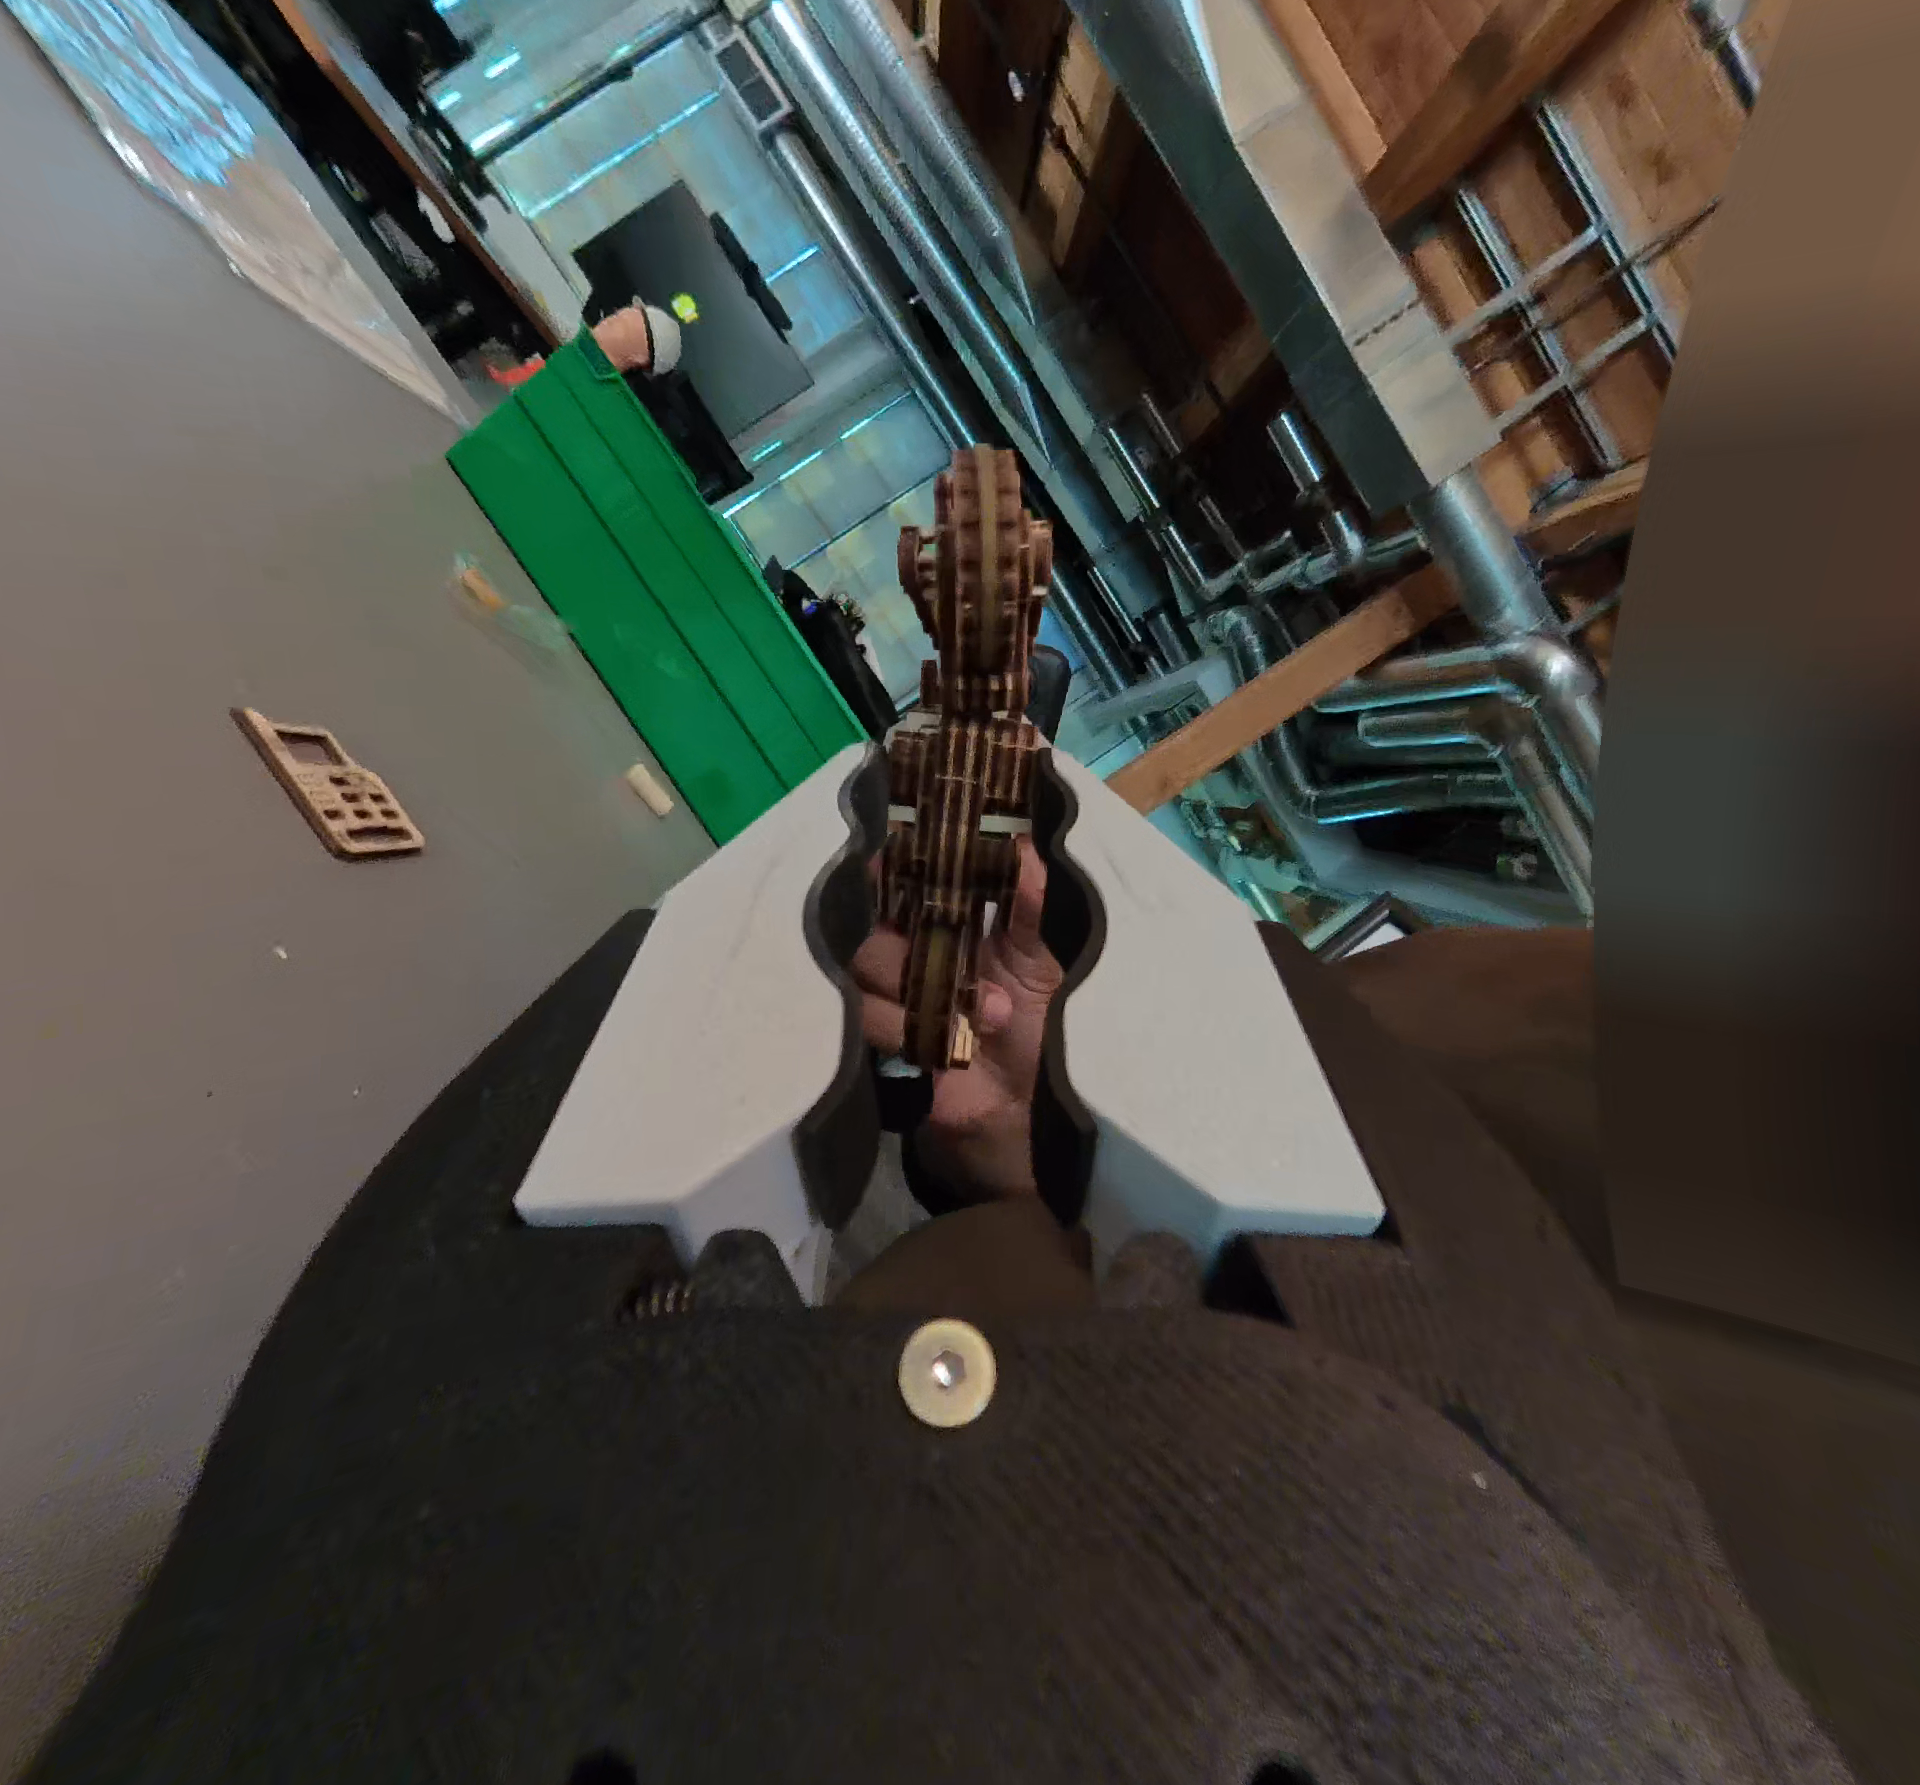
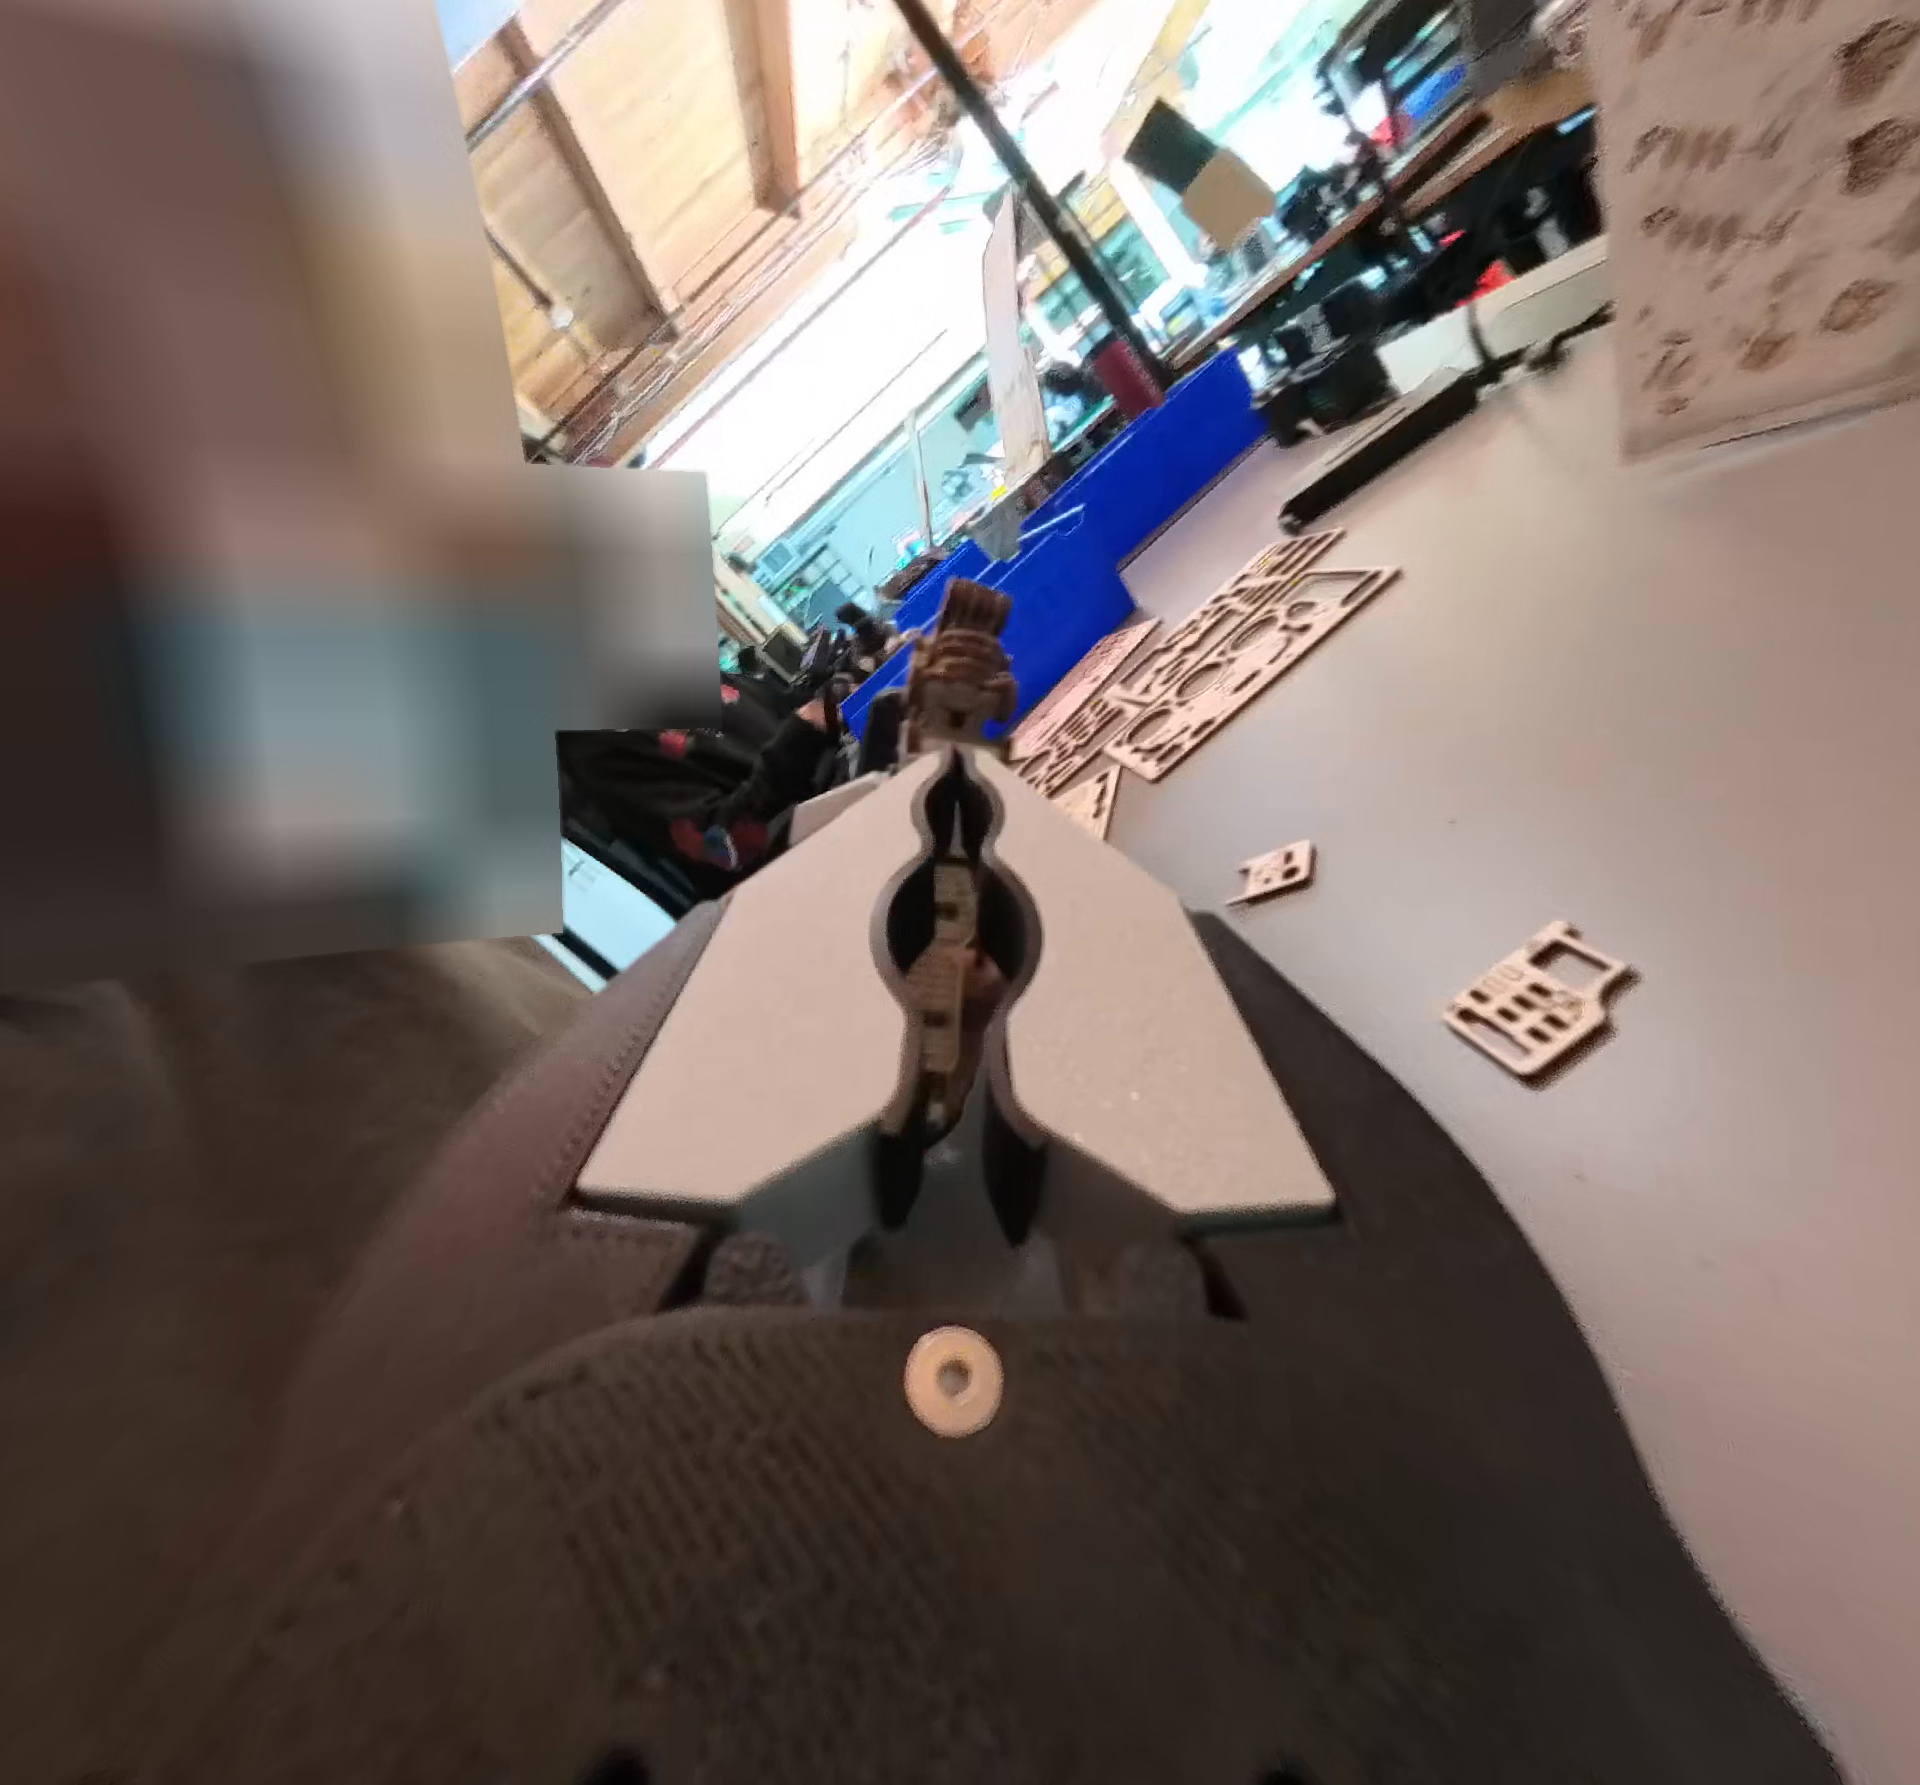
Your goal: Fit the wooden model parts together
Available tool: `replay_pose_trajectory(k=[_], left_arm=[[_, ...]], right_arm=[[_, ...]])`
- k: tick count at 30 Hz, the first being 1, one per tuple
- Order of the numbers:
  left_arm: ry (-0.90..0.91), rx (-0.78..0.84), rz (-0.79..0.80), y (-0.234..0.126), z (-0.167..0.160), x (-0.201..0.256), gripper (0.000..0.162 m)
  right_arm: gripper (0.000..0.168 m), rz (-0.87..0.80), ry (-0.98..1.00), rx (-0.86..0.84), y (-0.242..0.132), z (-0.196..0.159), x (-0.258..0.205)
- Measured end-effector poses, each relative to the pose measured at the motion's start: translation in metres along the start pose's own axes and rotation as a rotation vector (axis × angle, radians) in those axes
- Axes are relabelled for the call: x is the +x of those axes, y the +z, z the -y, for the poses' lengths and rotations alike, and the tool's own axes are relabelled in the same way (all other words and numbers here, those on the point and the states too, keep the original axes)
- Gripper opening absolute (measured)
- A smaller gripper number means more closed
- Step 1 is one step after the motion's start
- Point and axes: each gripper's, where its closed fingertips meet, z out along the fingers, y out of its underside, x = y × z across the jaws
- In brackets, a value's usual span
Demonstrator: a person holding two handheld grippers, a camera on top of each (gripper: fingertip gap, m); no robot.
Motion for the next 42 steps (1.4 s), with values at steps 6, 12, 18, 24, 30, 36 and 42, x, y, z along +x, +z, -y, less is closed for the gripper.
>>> replay_pose_trajectory(k=[6, 12, 18, 24, 30, 36, 42], left_arm=[[0.018, -0.021, -0.002, 0.002, -0.002, 0.002, 0.024], [0.003, -0.022, 0.003, -0.001, 0.000, -0.002, 0.024], [0.044, -0.186, 0.040, -0.002, -0.011, -0.009, 0.024], [0.086, -0.295, 0.070, -0.012, -0.014, -0.018, 0.024], [0.078, -0.316, 0.058, -0.010, -0.020, -0.020, 0.024], [0.048, -0.307, 0.060, -0.010, -0.020, -0.023, 0.024], [0.017, -0.296, 0.049, -0.008, -0.021, -0.023, 0.024]], right_arm=[[0.000, -0.030, -0.016, 0.031, -0.009, 0.012, 0.006], [0.000, -0.050, -0.068, -0.017, -0.008, 0.008, 0.008], [0.000, -0.015, -0.104, -0.167, -0.021, -0.003, 0.014], [0.000, 0.011, -0.039, -0.272, -0.019, -0.029, 0.018], [0.000, 0.036, 0.050, -0.277, -0.013, -0.038, 0.018], [0.000, 0.007, 0.045, -0.237, -0.023, -0.024, 0.026], [0.000, 0.007, 0.021, -0.316, -0.015, -0.041, 0.023]])
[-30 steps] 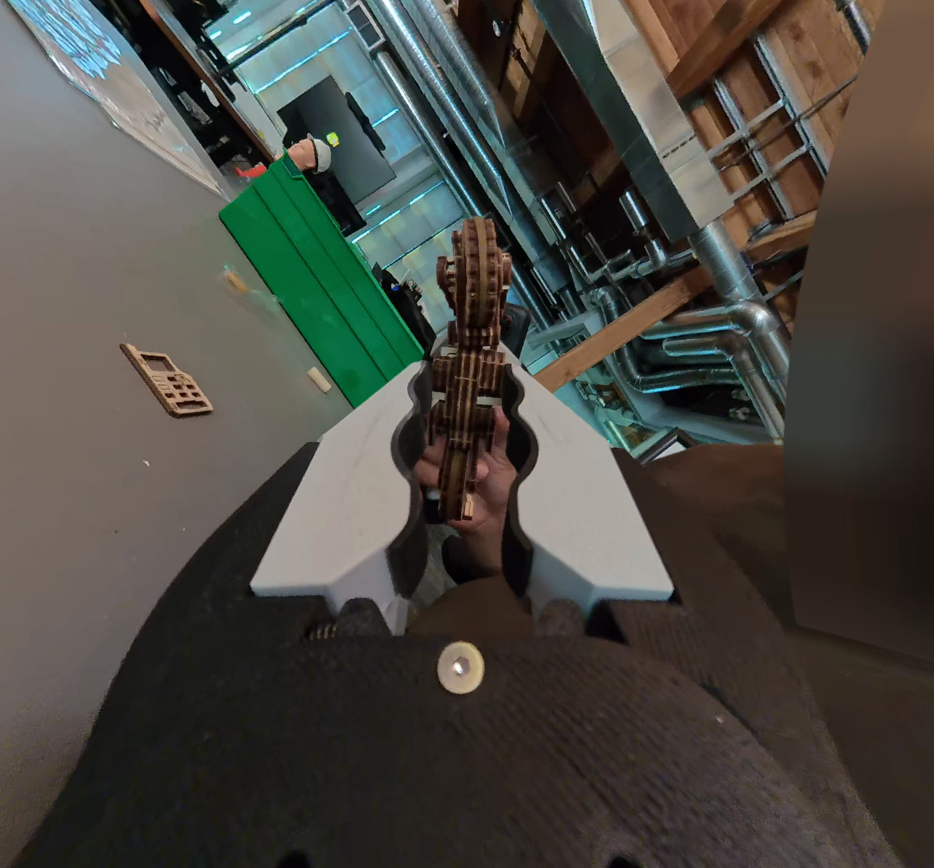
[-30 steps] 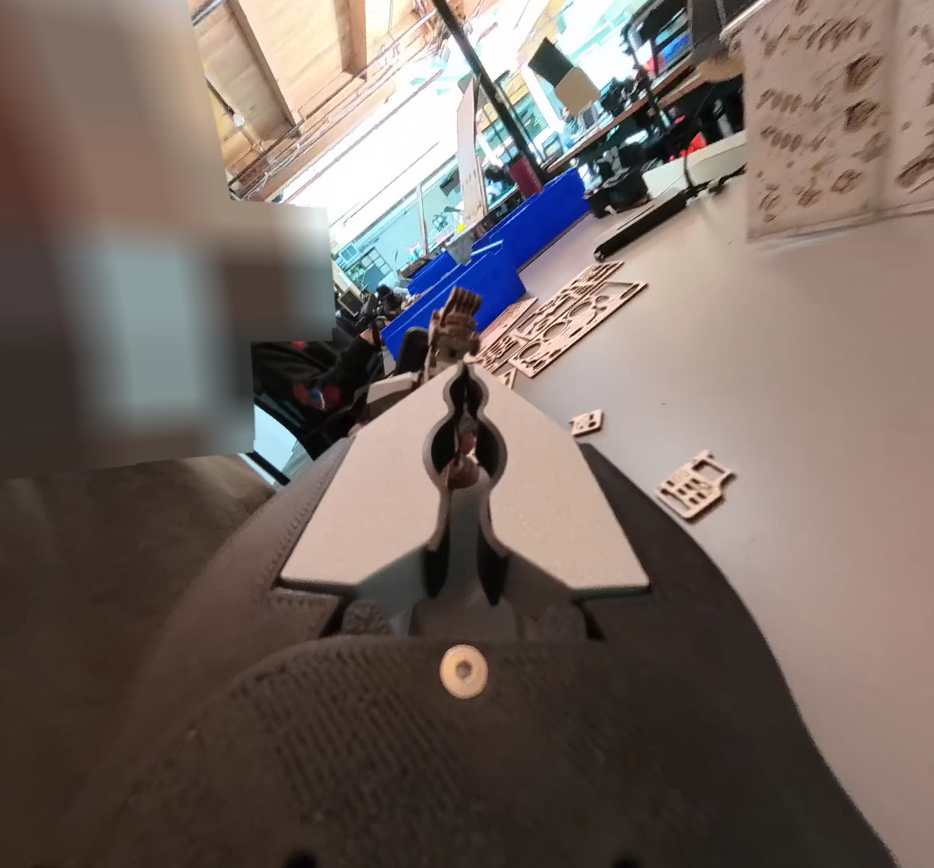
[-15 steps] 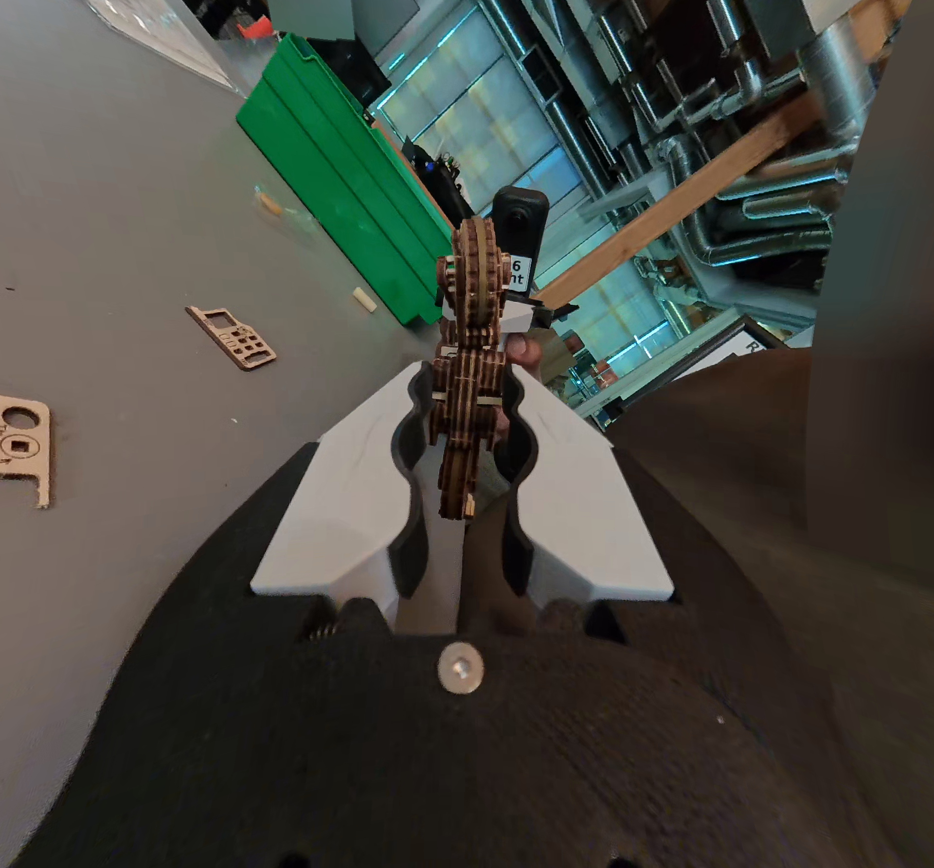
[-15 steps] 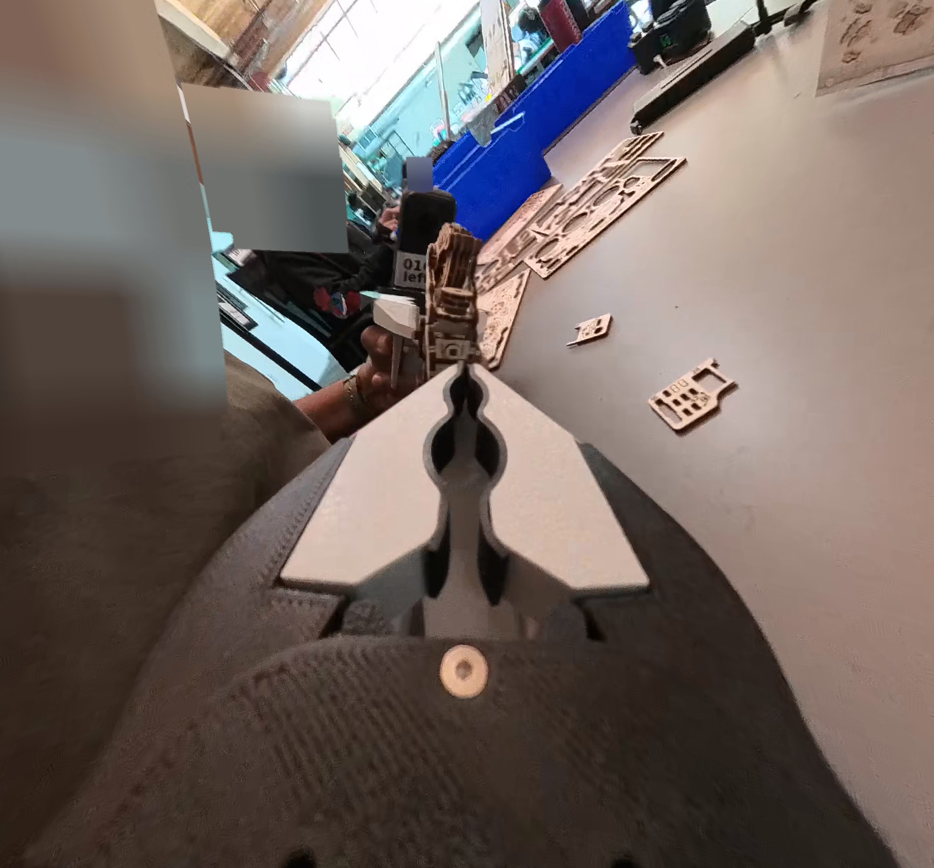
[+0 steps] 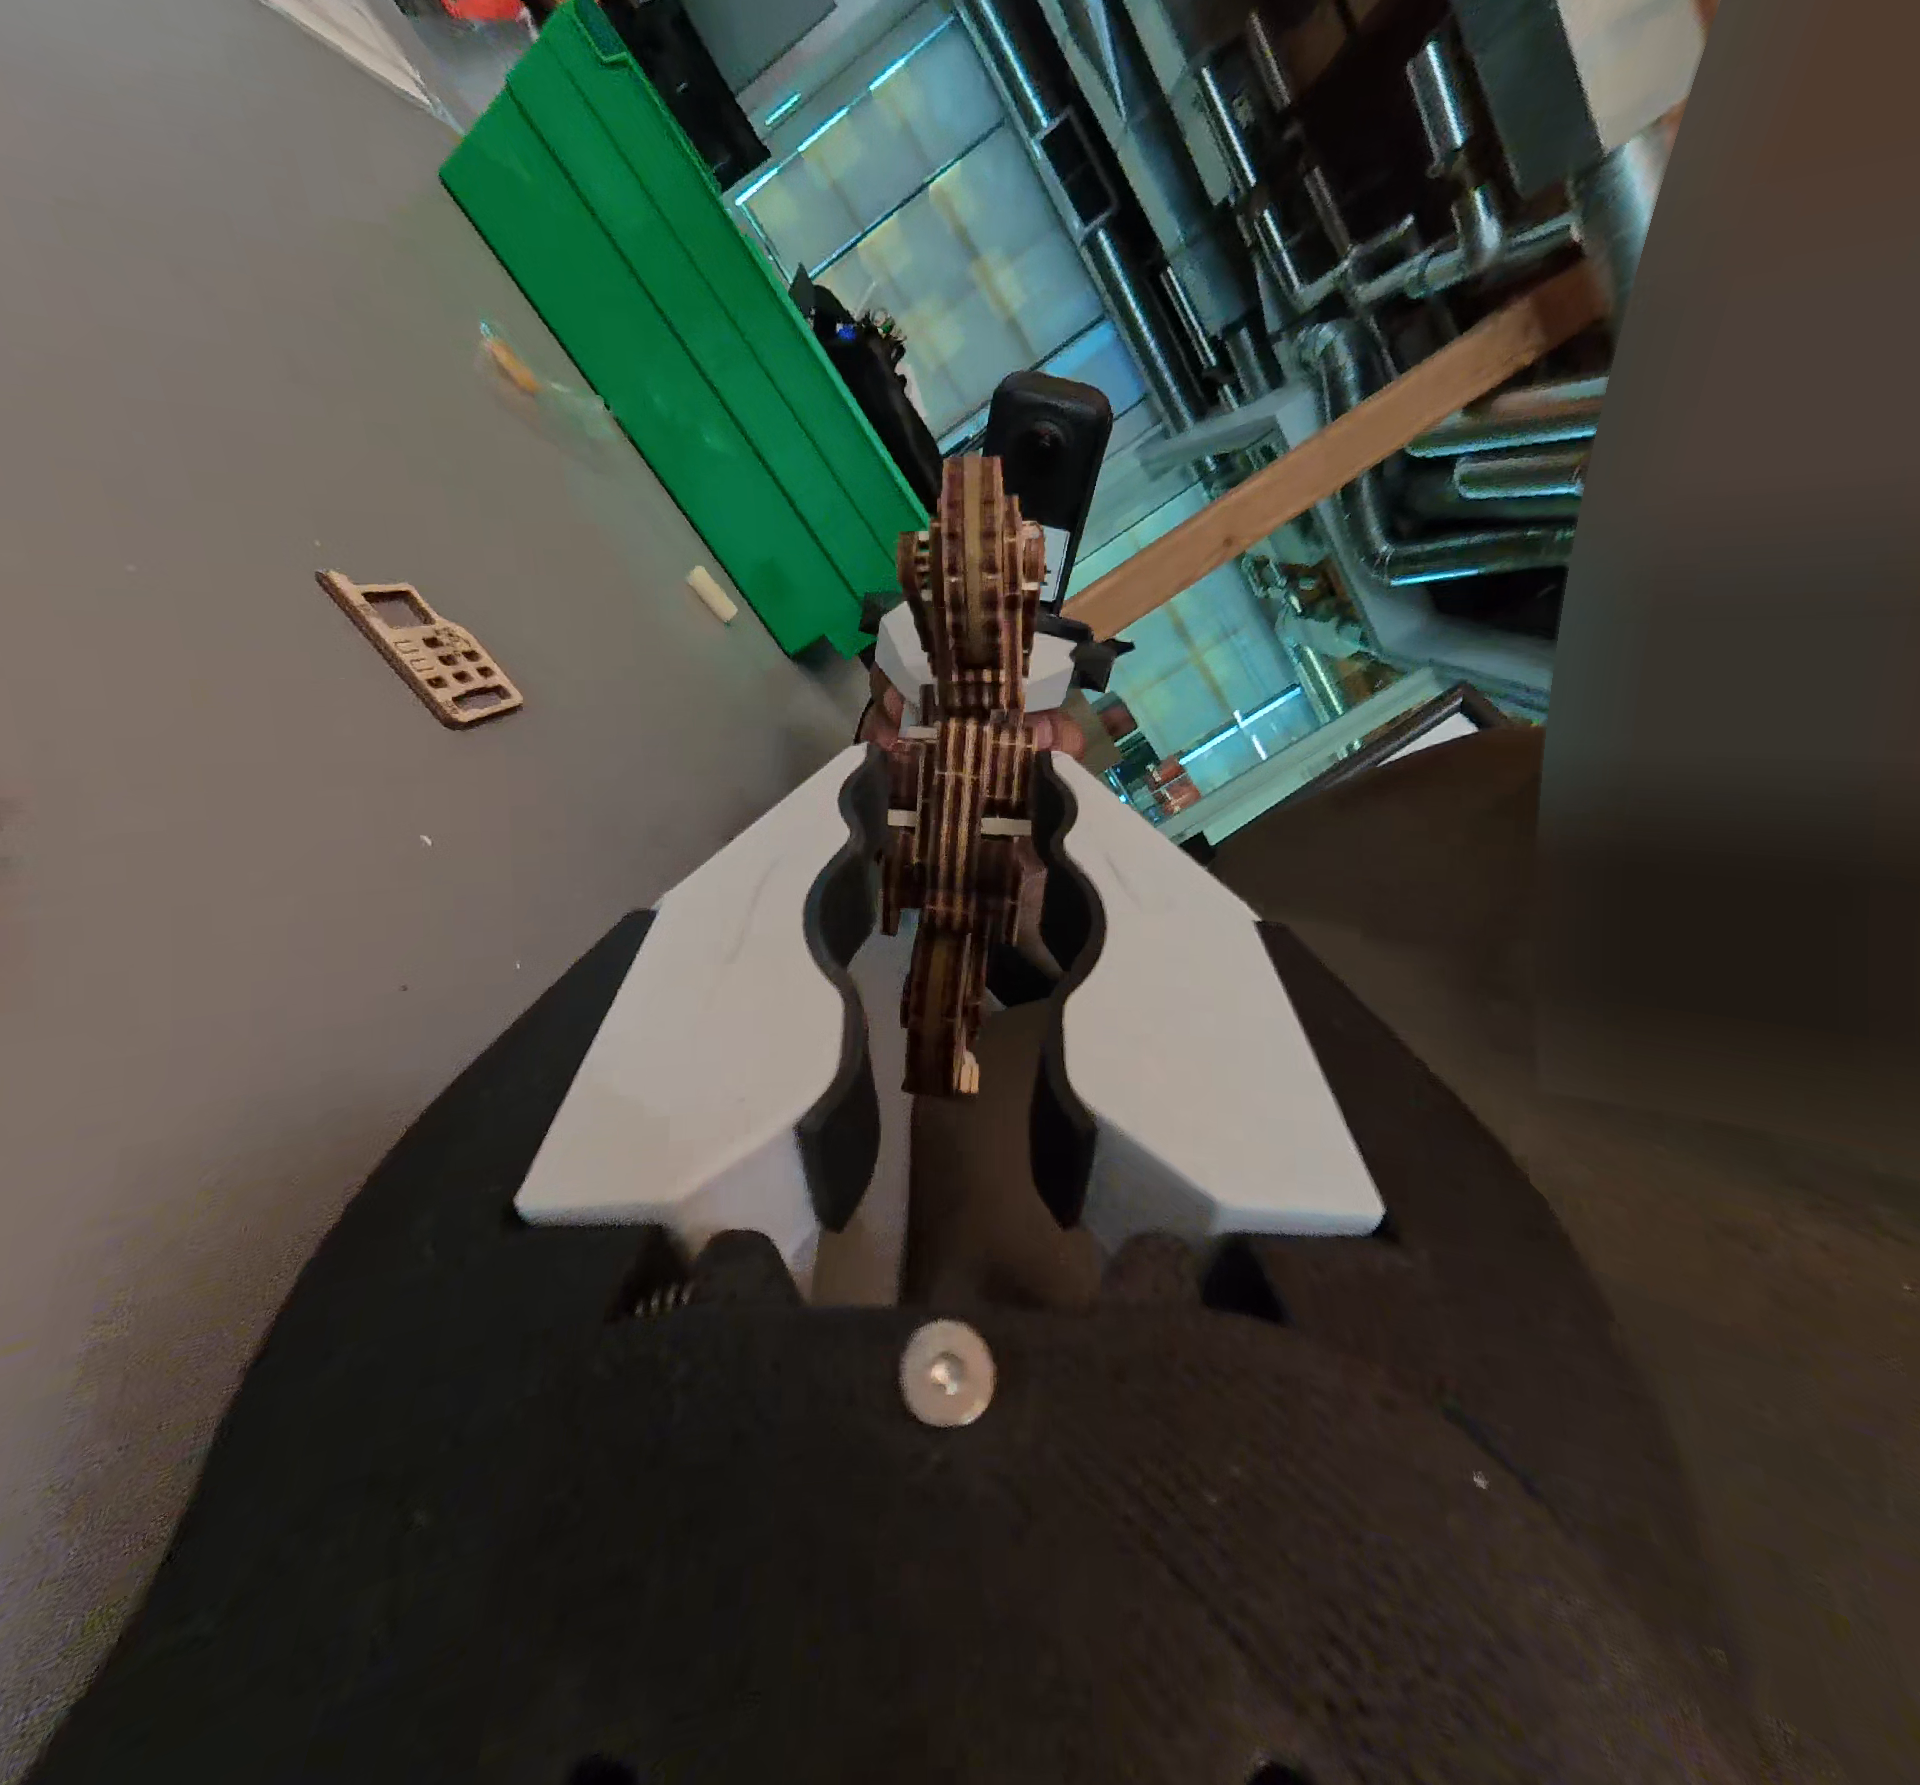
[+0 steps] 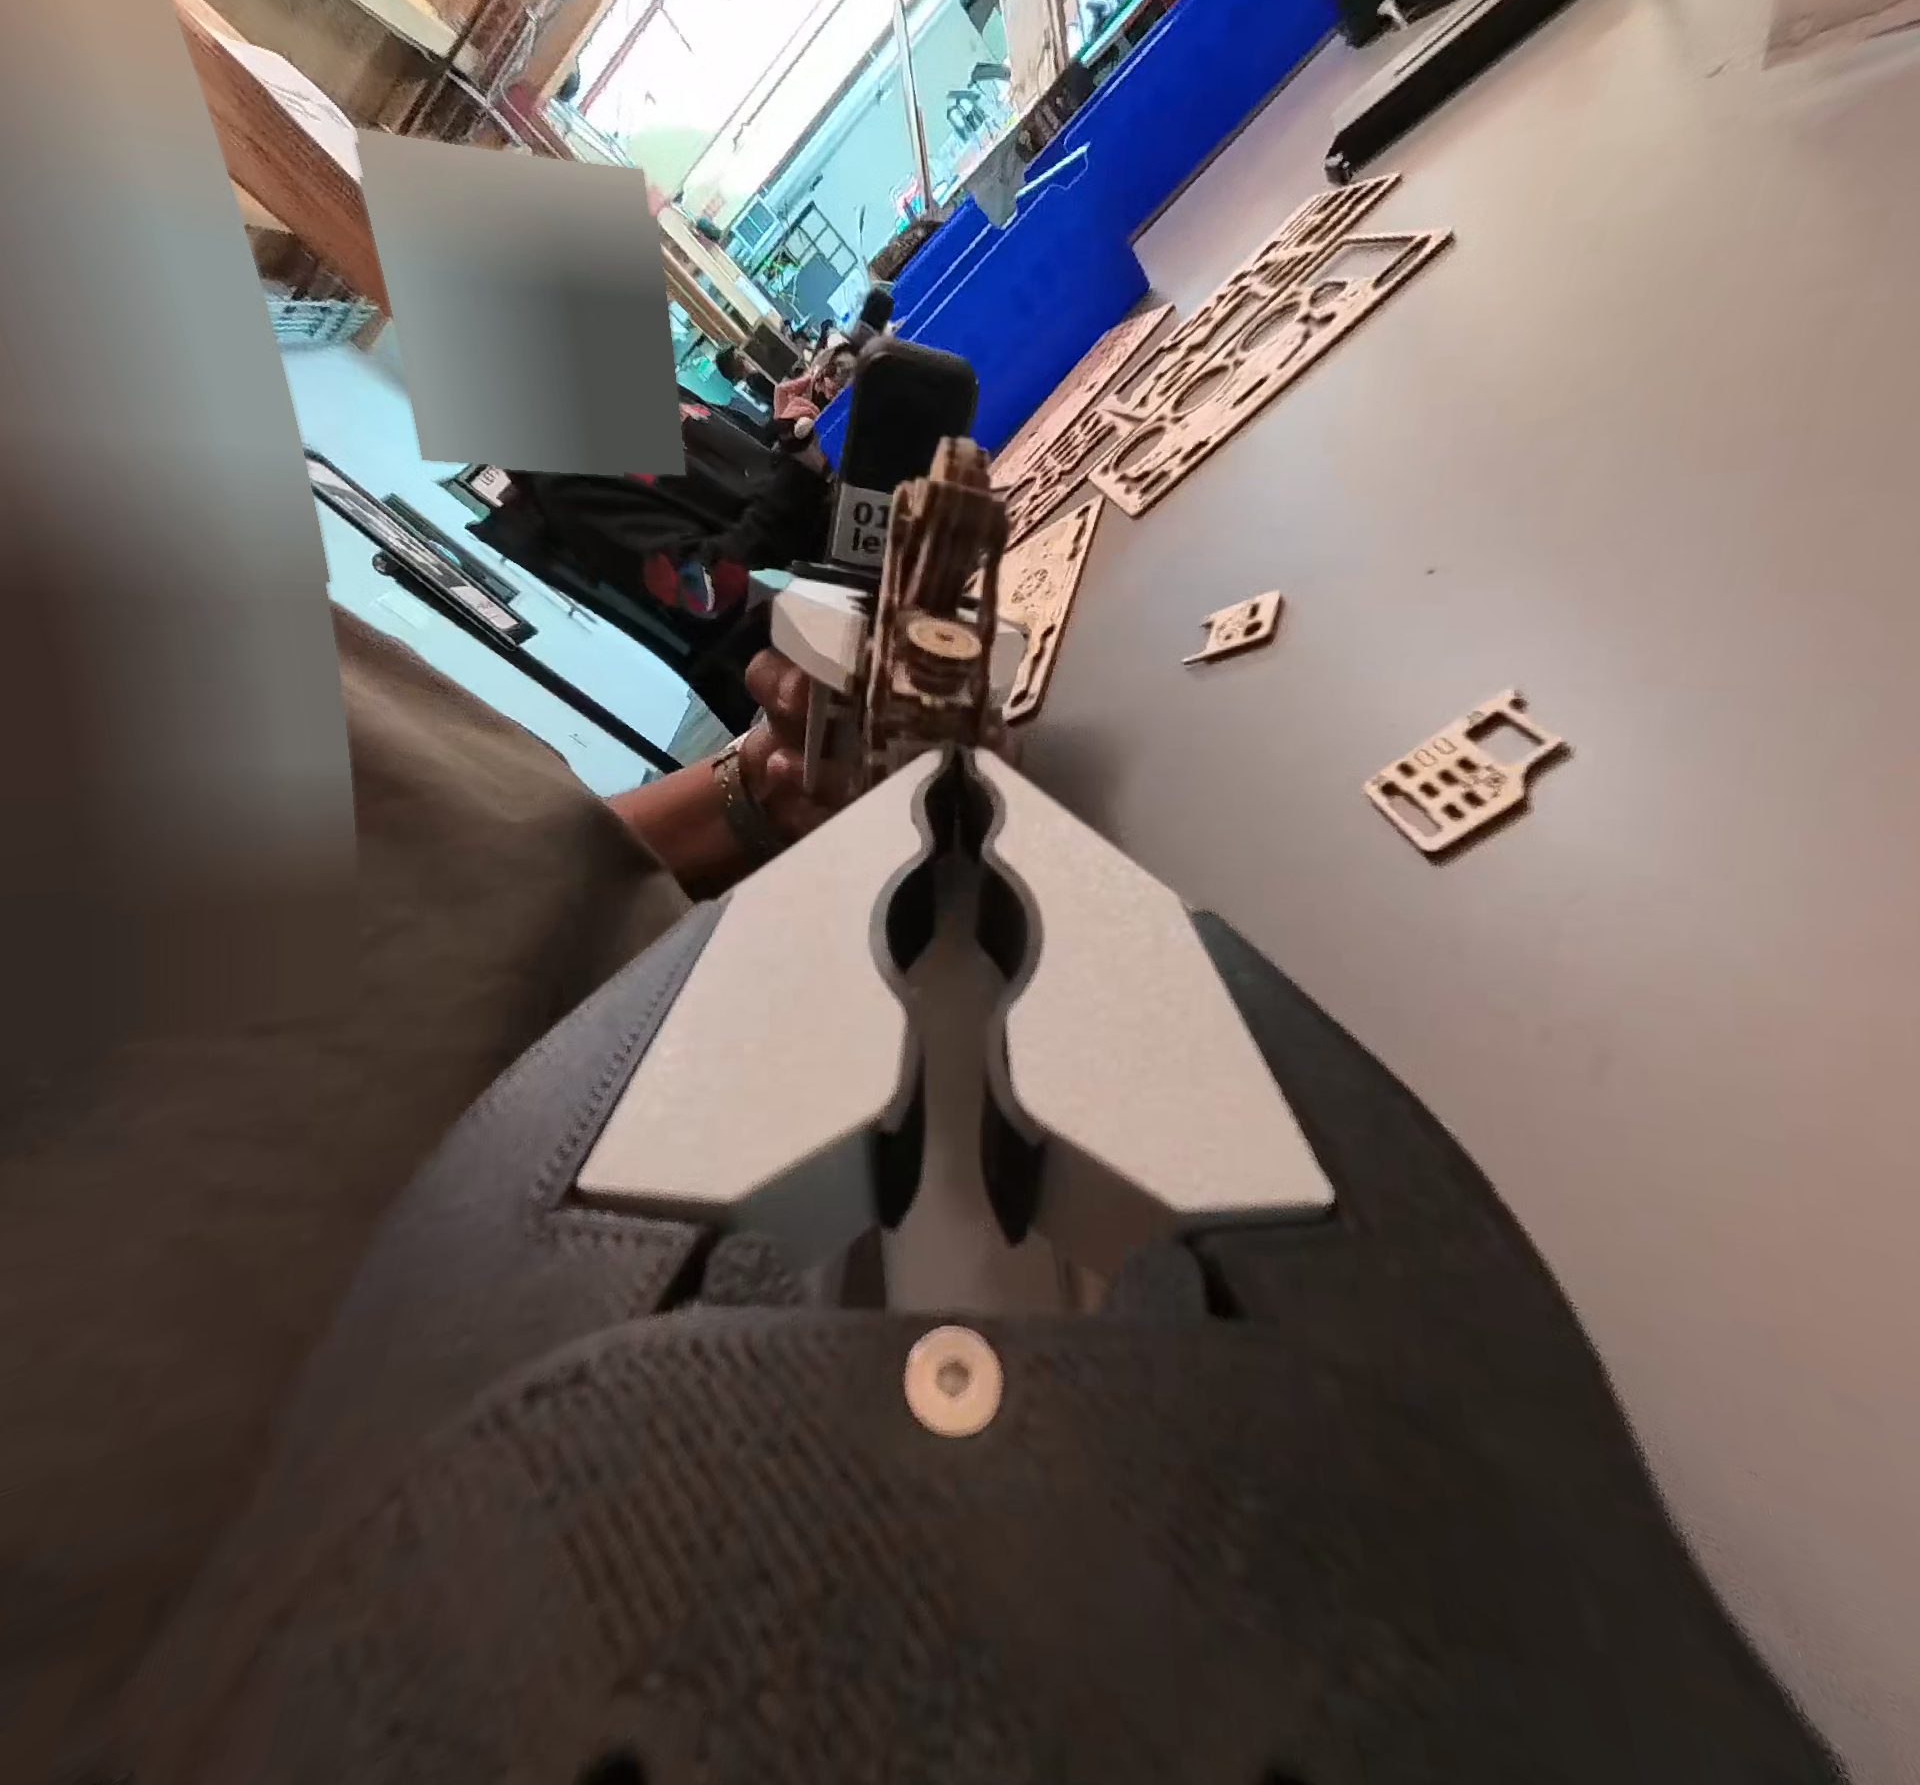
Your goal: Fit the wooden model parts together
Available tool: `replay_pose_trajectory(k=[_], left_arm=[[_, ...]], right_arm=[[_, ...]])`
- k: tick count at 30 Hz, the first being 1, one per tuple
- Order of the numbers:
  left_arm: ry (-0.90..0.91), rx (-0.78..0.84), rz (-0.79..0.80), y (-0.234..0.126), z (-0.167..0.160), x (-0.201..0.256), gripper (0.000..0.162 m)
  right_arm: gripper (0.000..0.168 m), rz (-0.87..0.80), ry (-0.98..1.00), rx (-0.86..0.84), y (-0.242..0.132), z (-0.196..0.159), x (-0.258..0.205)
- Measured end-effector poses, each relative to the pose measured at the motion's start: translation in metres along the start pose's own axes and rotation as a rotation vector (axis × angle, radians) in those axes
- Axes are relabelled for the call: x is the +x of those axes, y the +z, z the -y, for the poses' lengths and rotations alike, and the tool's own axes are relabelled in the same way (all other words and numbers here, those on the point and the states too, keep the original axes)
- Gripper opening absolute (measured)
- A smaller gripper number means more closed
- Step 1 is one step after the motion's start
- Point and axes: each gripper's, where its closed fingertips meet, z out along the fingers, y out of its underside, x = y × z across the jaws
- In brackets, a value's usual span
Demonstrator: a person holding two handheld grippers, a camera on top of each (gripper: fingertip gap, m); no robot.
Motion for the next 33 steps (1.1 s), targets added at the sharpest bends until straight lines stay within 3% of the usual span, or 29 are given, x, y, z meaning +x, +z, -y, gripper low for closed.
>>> replay_pose_trajectory(k=[33], left_arm=[[-0.009, 0.068, 0.054, -0.002, 0.008, -0.007, 0.024]], right_arm=[[0.000, -0.001, 0.020, 0.068, -0.007, 0.011, 0.001]])
